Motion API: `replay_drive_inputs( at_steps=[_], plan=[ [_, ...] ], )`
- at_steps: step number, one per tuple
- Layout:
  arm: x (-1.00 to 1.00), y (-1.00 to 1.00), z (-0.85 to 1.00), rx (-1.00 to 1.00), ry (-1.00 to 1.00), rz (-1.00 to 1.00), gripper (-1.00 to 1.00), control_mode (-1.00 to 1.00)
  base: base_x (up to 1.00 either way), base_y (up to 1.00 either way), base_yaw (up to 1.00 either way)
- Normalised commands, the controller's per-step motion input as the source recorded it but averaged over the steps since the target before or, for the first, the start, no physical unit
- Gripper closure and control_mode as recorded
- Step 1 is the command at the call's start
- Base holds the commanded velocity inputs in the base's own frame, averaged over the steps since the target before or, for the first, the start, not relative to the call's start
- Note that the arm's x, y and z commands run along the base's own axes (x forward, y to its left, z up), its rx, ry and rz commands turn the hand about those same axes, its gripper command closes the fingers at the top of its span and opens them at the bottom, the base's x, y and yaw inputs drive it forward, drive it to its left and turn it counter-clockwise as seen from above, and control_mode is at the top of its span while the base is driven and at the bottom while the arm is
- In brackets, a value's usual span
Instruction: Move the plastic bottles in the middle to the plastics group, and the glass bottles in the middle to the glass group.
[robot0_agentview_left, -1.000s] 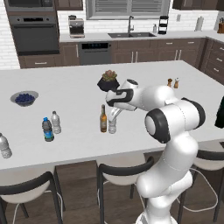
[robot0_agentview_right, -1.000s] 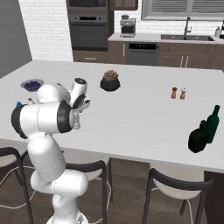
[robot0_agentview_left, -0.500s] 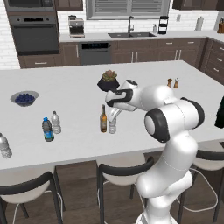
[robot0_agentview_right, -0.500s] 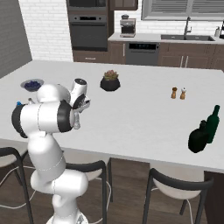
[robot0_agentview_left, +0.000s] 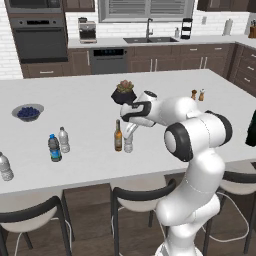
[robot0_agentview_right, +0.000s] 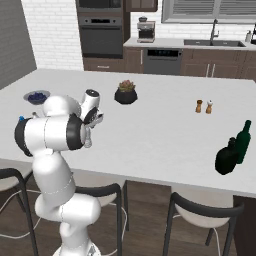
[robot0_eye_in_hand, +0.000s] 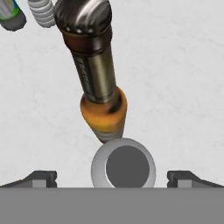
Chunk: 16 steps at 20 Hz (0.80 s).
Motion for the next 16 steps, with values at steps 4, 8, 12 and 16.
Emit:
replay_drive_inputs(
  at_steps=[4,8,12,16],
  plan=[
    [0.01,0.00,-0.08,0.00,-0.05,0.00,-1.00,-1.00,0.00,0.00,0.00],
    [0.00,0.00,-0.18,0.01,-0.10,0.00,-1.00,-1.00,0.00,0.00,0.00],
    [0.00,0.00,-0.08,0.01,-0.03,0.00,-1.00,-1.00,0.00,0.00,0.00],
    [0.00,0.00,0.00,0.00,0.00,0.00,1.00,-1.00,0.00,0.00,0.00]
  ],
)
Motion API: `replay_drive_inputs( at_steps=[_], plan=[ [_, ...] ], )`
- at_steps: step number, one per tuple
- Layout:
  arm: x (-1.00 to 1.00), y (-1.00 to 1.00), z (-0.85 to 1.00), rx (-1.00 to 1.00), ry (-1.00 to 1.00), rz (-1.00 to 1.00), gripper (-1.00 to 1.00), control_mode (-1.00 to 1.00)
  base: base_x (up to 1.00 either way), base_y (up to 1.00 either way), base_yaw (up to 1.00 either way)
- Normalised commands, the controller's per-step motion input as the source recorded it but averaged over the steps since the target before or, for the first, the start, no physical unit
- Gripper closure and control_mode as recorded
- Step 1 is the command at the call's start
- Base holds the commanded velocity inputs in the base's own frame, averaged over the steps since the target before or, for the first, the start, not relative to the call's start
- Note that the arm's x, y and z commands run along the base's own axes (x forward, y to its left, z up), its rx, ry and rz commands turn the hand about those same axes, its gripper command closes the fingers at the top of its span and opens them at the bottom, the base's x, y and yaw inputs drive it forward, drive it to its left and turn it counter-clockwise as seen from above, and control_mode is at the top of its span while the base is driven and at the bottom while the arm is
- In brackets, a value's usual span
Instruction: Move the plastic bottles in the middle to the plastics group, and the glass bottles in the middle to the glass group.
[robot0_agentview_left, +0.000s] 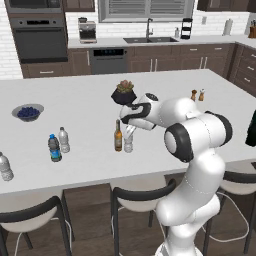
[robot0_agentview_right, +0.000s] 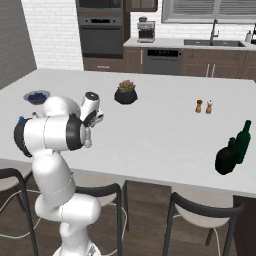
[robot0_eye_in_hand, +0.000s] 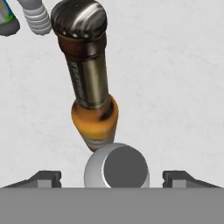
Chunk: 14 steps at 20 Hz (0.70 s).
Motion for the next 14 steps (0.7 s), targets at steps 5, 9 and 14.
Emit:
replay_drive_inputs(
  at_steps=[5,9,14],
  plan=[
    [0.00,0.00,0.00,0.00,0.00,0.00,1.00,-1.00,0.00,0.00,0.00],
    [-0.16,0.00,0.04,0.00,-0.01,0.00,1.00,-1.00,0.00,0.00,0.00],
    [-0.70,-0.11,0.20,0.00,0.00,-0.01,1.00,-1.00,0.00,0.00,0.00]
  ],
)
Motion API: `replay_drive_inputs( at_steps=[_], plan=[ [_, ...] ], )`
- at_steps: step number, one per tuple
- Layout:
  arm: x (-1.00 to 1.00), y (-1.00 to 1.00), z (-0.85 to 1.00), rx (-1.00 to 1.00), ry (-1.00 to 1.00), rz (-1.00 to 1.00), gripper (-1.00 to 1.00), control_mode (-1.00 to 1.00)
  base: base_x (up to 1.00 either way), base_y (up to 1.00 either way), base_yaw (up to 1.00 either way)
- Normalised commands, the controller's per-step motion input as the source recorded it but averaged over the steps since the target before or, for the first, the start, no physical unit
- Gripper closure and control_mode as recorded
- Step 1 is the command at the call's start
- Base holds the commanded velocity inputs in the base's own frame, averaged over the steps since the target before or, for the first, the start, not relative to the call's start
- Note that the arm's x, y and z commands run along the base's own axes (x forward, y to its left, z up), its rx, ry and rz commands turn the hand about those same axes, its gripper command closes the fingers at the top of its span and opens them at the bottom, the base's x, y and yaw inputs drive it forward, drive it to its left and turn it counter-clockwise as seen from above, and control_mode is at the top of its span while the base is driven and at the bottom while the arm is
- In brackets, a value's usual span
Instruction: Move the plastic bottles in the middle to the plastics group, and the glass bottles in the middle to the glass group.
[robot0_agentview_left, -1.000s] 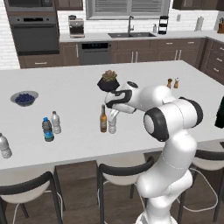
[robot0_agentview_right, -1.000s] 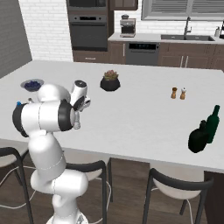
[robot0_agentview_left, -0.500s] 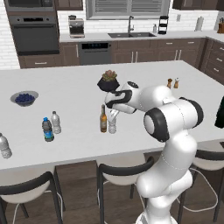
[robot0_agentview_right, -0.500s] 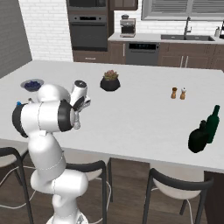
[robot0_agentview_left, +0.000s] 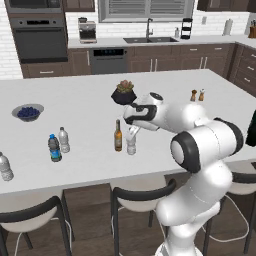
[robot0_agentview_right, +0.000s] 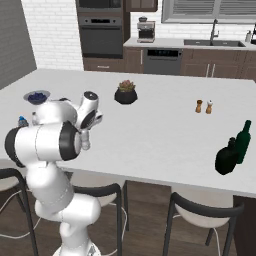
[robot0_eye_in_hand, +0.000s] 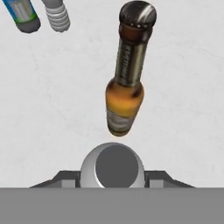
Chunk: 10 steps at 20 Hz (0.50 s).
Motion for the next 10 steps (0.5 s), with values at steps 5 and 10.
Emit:
replay_drive_inputs(
  at_steps=[5,10],
  plan=[
    [-0.99,0.00,0.30,0.00,-0.02,0.00,1.00,-1.00,0.00,0.00,0.00],
    [-0.79,0.61,0.28,-0.01,-0.03,0.00,1.00,-1.00,0.00,0.00,0.00]
  ],
)
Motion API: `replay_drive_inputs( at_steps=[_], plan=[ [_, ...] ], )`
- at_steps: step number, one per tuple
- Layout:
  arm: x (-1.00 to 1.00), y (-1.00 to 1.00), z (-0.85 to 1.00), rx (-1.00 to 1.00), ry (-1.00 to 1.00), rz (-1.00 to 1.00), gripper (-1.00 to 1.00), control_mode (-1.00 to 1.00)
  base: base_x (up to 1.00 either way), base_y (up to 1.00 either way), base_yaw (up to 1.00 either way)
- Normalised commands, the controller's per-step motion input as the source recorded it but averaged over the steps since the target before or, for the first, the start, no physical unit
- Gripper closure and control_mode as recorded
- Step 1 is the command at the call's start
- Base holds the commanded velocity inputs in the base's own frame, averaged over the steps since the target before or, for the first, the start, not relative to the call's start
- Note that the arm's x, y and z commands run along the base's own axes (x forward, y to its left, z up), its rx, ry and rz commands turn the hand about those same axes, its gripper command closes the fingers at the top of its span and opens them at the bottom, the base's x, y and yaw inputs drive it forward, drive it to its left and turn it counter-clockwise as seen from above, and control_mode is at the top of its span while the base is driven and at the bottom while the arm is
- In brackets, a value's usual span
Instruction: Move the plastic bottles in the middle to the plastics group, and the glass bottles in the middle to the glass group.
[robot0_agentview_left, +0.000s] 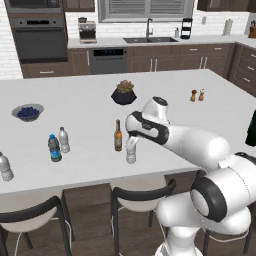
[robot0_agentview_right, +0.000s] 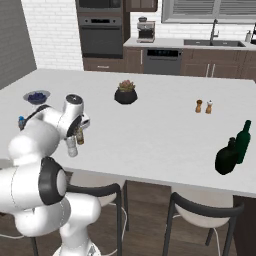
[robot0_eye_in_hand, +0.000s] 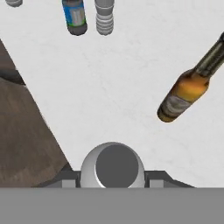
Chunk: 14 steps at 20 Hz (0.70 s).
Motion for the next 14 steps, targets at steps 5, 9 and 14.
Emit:
replay_drive_inputs(
  at_steps=[5,9,14],
  plan=[
    [-0.16,1.00,0.21,-0.08,-0.01,0.01,1.00,-1.00,0.00,0.00,0.00],
    [0.00,1.00,0.18,-0.07,0.00,0.02,1.00,-1.00,0.00,0.00,0.00],
    [0.00,1.00,0.08,-0.04,0.00,0.03,1.00,-1.00,0.00,0.00,0.00]
  ],
)
